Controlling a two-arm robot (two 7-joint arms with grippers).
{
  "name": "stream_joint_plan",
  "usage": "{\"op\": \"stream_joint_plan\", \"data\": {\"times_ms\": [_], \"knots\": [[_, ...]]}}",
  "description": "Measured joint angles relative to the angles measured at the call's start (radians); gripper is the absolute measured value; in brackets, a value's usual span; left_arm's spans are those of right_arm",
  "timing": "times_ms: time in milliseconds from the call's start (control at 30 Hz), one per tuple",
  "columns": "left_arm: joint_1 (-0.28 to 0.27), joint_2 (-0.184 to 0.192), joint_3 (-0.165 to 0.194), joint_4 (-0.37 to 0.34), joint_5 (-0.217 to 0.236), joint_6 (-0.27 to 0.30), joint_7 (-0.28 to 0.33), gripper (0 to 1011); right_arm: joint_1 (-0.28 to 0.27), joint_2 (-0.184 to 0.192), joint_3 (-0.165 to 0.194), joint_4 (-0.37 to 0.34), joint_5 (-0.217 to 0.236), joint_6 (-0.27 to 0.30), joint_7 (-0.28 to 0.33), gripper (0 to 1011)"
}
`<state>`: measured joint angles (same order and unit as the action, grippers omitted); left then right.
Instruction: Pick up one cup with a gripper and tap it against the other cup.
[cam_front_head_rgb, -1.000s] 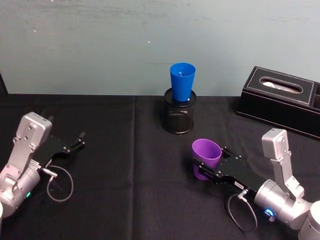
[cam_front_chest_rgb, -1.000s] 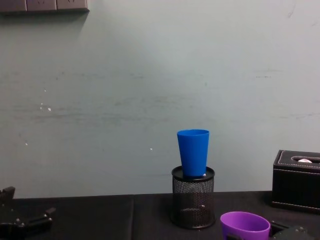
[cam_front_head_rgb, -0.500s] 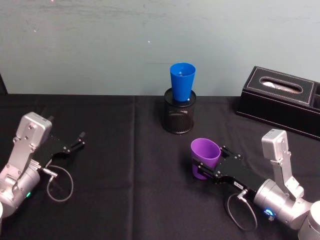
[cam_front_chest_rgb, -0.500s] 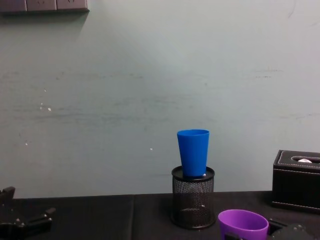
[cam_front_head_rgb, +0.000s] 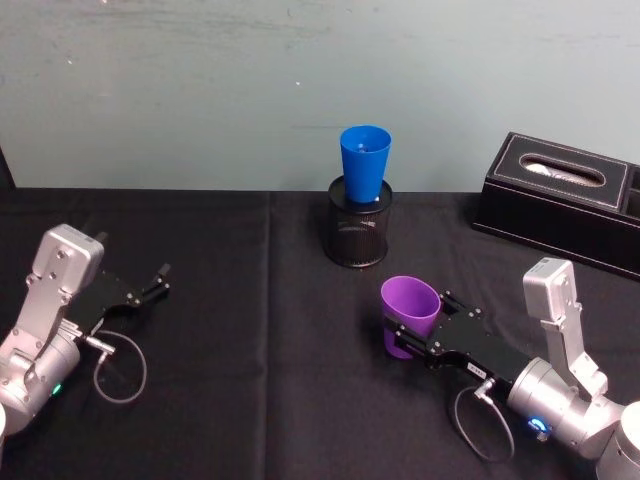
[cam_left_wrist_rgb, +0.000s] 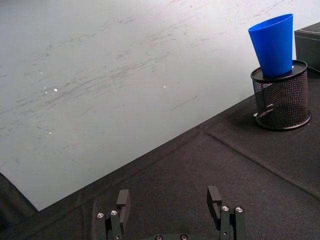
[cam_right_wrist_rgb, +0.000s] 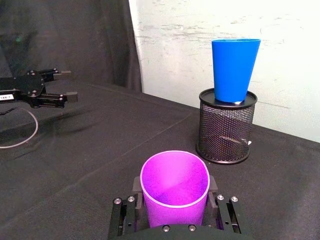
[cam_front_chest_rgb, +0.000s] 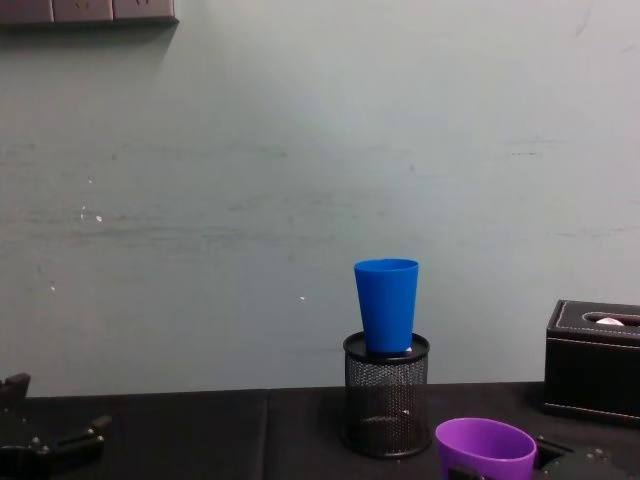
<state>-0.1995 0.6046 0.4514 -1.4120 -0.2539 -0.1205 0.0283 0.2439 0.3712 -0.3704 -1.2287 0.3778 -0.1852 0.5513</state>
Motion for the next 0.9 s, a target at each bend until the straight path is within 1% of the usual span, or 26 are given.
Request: {"op": "stream_joint_plan", "data": {"times_ms": [267,333,367,400,433,533,567,600,667,900], "knots": [[0.000,0.000,0.000,0.000,0.000,0.000,0.000,1011,0.000,0.000,0.000,0.000,0.000,0.001,0.000,728],[0.000,0.000,0.000,0.000,0.000,0.000,0.000,1011,0.000,0.000,0.000,0.000,0.000,0.001,0.000,773],[0.000,0.000,0.000,0.000,0.000,0.000,0.000,1011,0.000,0.000,0.000,0.000,0.000,0.001,0.000,773],[0.000,0.000,0.000,0.000,0.000,0.000,0.000,1011,0.000,0.000,0.000,0.000,0.000,0.001,0.000,815],[0.000,0.000,0.000,0.000,0.000,0.000,0.000,1011,0.000,0.000,0.000,0.000,0.000,0.001,0.000,827],[0.000,0.000,0.000,0.000,0.000,0.000,0.000,1011,0.000,0.000,0.000,0.000,0.000,0.001,-0.001,918],[0.000,0.000,0.000,0.000,0.000,0.000,0.000,1011,0.000,0.000,0.000,0.000,0.000,0.001,-0.001,933],[0.000,0.000,0.000,0.000,0.000,0.000,0.000,1011,0.001,0.000,0.000,0.000,0.000,0.001,-0.001,978],[0.000,0.000,0.000,0.000,0.000,0.000,0.000,1011,0.001,0.000,0.000,0.000,0.000,0.001,-0.001,1003],[0.000,0.000,0.000,0.000,0.000,0.000,0.000,1011,0.001,0.000,0.000,0.000,0.000,0.000,-0.002,1000]]}}
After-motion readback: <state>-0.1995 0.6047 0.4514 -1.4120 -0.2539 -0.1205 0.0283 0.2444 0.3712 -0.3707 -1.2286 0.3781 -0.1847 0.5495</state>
